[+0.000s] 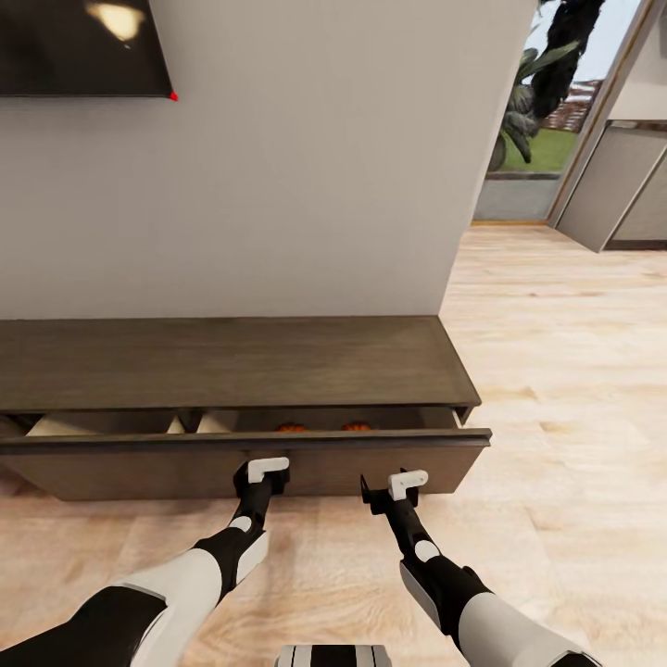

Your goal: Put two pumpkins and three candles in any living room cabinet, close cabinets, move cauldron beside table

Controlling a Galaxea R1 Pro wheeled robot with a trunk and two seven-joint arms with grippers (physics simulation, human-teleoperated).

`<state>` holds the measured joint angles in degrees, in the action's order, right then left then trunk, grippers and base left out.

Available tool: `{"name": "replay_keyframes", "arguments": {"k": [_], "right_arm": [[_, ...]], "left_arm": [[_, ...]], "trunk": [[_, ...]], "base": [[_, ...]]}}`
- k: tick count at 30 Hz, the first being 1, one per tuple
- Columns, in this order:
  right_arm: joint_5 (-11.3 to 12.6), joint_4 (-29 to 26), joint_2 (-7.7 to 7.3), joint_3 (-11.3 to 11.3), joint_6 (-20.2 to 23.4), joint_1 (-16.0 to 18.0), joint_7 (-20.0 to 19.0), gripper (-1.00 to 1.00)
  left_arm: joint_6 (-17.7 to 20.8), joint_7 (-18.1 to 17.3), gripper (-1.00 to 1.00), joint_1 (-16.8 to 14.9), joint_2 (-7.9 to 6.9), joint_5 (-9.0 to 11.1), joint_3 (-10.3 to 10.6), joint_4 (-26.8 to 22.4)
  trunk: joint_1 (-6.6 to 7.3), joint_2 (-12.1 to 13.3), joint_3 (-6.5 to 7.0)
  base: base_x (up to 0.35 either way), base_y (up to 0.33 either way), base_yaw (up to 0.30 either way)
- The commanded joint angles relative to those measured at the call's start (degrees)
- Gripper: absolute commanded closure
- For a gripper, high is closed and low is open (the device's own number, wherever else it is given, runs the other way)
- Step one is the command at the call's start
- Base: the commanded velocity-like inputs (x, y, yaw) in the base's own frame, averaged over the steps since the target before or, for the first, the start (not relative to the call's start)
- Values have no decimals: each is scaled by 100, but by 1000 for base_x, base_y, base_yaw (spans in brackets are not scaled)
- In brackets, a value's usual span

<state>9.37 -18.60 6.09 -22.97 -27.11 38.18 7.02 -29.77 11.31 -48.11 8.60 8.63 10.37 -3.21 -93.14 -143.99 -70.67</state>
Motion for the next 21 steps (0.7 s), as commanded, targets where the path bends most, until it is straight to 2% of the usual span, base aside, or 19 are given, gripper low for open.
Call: {"name": "replay_keyframes", "arguments": {"k": [1,21], "right_arm": [[56,5,-3,-49,-22,5,27,-100],[56,5,-3,-49,-22,5,27,-100]], "left_arm": [[-21,21,-100,-5,1,60,26,7],[-21,21,-100,-5,1,60,26,12]], "trunk": [[0,-2,-4],[0,-2,-4]], "base": [[116,0,0],[116,0,0]]}}
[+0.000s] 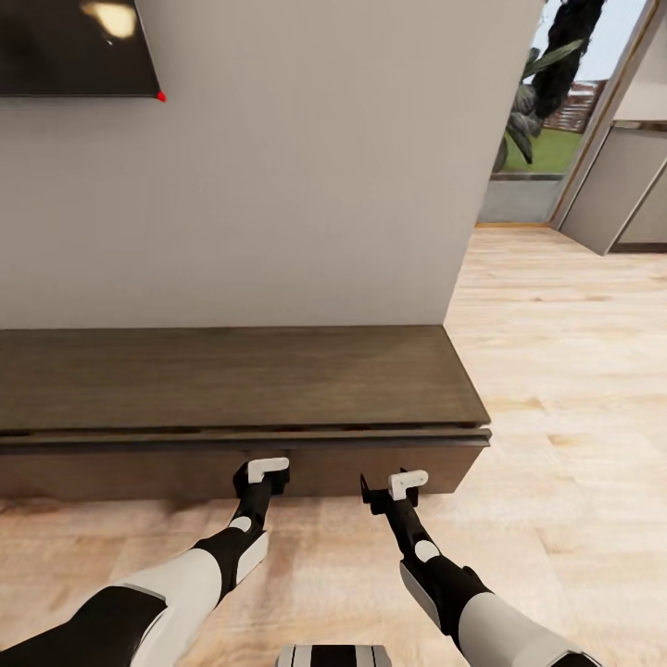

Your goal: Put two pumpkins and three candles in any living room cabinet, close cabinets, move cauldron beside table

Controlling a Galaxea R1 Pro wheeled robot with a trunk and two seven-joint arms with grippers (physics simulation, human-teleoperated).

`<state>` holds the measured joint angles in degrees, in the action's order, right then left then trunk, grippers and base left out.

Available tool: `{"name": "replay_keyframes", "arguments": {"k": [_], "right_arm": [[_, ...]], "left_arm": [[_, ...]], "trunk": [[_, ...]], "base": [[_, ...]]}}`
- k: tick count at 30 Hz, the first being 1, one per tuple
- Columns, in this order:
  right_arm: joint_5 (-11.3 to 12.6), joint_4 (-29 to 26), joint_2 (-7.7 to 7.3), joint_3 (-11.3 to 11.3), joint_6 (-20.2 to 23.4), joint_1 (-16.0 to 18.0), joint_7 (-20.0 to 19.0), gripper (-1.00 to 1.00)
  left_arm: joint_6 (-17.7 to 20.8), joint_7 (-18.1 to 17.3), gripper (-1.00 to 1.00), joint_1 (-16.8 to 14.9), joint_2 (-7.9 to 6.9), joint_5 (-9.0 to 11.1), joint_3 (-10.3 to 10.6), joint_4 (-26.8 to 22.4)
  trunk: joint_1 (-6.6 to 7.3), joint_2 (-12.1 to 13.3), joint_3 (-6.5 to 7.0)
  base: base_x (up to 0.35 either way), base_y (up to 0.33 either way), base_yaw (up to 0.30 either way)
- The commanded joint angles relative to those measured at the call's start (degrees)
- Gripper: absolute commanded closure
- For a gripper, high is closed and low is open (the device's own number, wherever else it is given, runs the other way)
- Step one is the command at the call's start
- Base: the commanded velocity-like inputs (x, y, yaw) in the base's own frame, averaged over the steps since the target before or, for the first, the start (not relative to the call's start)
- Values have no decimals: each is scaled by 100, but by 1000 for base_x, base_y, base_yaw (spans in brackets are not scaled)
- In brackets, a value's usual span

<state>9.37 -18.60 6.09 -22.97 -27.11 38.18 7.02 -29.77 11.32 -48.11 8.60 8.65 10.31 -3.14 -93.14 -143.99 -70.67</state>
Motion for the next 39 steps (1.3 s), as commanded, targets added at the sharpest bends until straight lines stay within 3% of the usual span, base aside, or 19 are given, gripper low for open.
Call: {"name": "replay_keyframes", "arguments": {"k": [1,20,32,39], "right_arm": [[56,5,-3,-49,-22,5,25,-100],[56,5,-3,-49,-22,5,27,-100],[54,5,-3,-54,-22,5,26,-100],[30,-12,-20,-5,40,71,36,-100]], "left_arm": [[-20,20,-100,-5,1,58,32,6],[-20,20,-100,-5,1,58,32,3],[1,20,-100,-5,4,58,32,7],[-64,22,-100,-14,55,111,50,47]], "trunk": [[0,-2,-4],[0,-2,-4],[0,-2,-4],[0,-2,-3]], "base": [[116,0,0],[63,0,0],[-246,-34,0],[-33,-17,3]]}}
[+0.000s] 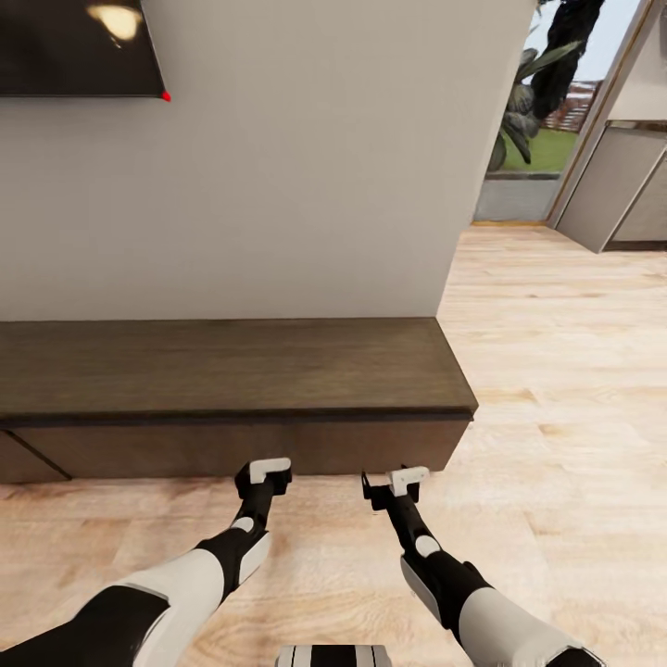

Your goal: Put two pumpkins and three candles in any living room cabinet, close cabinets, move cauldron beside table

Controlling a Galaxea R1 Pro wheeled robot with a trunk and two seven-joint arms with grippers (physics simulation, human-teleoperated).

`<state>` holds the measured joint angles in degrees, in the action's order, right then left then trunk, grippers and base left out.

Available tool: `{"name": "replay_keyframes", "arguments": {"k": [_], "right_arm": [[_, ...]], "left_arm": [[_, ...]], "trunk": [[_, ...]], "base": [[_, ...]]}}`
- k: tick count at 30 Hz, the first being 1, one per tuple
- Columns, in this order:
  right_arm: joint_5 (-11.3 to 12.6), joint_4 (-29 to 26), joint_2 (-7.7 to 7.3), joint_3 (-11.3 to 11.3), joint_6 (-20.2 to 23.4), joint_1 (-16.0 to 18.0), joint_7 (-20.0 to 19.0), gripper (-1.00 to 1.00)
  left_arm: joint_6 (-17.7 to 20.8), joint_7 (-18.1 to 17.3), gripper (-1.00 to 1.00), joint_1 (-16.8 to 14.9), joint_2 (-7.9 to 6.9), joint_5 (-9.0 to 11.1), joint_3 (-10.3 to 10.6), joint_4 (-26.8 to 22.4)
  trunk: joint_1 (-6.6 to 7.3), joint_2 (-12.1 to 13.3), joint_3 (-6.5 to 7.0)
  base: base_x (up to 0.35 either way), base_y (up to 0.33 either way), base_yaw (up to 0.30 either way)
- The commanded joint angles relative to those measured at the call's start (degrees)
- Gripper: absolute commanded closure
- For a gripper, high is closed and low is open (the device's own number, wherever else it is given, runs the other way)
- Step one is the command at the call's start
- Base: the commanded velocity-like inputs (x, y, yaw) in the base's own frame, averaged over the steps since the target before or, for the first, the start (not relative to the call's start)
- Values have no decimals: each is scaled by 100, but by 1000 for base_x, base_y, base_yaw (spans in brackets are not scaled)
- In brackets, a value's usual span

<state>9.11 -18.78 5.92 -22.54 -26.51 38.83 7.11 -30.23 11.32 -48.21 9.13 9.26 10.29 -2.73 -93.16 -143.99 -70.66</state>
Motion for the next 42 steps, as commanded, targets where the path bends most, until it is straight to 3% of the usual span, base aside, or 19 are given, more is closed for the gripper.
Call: {"name": "replay_keyframes", "arguments": {"k": [1,4,9,21,34,42], "right_arm": [[56,6,-3,-49,-21,38,29,-100],[56,6,-3,-49,-21,46,32,-100],[85,169,-20,-70,138,-108,10,-100],[83,542,-20,-68,522,-499,27,-100],[83,542,-20,-75,783,-500,19,-100],[83,542,-20,-75,788,-500,27,-100]], "left_arm": [[-19,25,-100,-4,1,50,52,39],[-19,29,-100,-4,1,50,52,135],[91,-4,-100,42,-156,72,-11,297],[113,-389,-100,49,-175,95,-46,505],[122,-472,-100,48,-184,104,-56,504],[121,-504,-100,49,-184,103,-98,517]], "trunk": [[1,-2,-4],[1,-2,-3],[1,-2,-3],[32,14,263],[66,32,600],[66,32,630]], "base": [[0,0,6],[0,0,5],[0,0,1],[0,0,0],[0,0,0],[0,-1,8]]}}
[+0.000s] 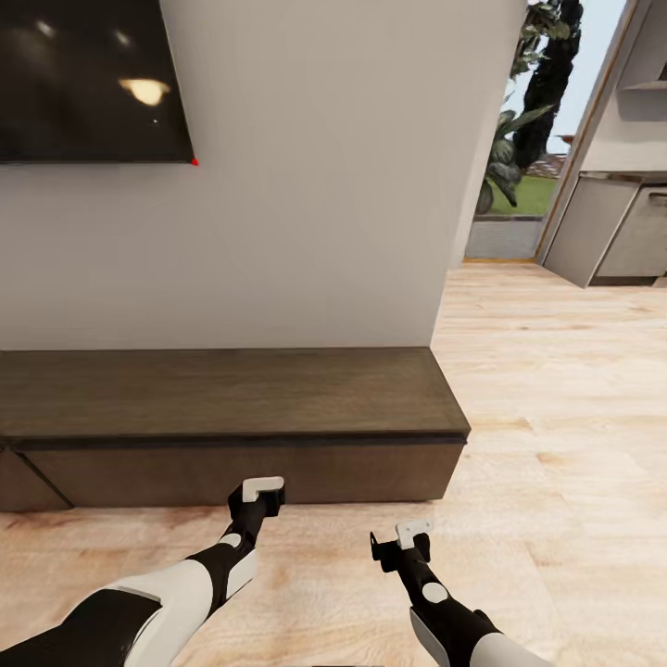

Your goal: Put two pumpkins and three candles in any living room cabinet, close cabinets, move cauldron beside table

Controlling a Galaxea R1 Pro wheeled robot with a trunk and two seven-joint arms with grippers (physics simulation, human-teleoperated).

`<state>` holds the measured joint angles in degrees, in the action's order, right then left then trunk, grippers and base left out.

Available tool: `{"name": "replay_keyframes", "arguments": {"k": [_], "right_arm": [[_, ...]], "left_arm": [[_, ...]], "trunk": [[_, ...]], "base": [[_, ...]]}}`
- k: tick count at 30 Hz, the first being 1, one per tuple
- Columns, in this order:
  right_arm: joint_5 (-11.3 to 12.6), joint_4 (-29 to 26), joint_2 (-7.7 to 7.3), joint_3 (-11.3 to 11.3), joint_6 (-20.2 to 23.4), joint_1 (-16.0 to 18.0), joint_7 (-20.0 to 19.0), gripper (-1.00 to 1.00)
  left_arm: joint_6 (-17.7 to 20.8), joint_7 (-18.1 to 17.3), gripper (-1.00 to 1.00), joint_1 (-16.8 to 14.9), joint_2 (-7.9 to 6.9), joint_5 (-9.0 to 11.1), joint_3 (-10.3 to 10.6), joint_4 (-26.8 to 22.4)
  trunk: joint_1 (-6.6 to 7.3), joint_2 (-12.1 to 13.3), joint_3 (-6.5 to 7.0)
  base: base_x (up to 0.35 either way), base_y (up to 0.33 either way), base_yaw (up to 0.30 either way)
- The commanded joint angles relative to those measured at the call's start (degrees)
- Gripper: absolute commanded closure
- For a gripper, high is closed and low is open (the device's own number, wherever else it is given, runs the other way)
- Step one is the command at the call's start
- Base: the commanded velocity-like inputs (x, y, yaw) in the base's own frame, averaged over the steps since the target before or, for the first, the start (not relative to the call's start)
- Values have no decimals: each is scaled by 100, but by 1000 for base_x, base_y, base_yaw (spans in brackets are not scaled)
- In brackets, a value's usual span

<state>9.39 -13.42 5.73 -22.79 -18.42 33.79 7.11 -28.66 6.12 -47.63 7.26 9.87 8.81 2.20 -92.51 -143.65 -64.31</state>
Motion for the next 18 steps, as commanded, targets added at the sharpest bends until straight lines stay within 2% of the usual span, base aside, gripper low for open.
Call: {"name": "replay_keyframes", "arguments": {"k": [1,6,8,14,18], "right_arm": [[54,6,-1,-50,-21,5,27,-100],[54,6,-1,-50,-15,5,27,-100],[49,6,-1,-51,-13,5,29,-100],[46,6,5,-57,-12,5,31,-100],[38,6,7,-63,-12,5,35,-100]], "left_arm": [[-35,15,-100,-9,5,42,49,24],[37,20,-100,-9,11,71,34,25],[321,54,-100,-9,7,229,7,26],[440,63,-100,-9,4,432,-15,26],[470,64,-100,-9,4,497,-19,26]], "trunk": [[1,-2,-4],[1,-2,0],[1,-2,1],[1,-2,2],[1,-2,2]], "base": [[0,-25,1],[-46,-152,105],[-167,-241,253],[-183,-252,275],[-174,-261,287]]}}
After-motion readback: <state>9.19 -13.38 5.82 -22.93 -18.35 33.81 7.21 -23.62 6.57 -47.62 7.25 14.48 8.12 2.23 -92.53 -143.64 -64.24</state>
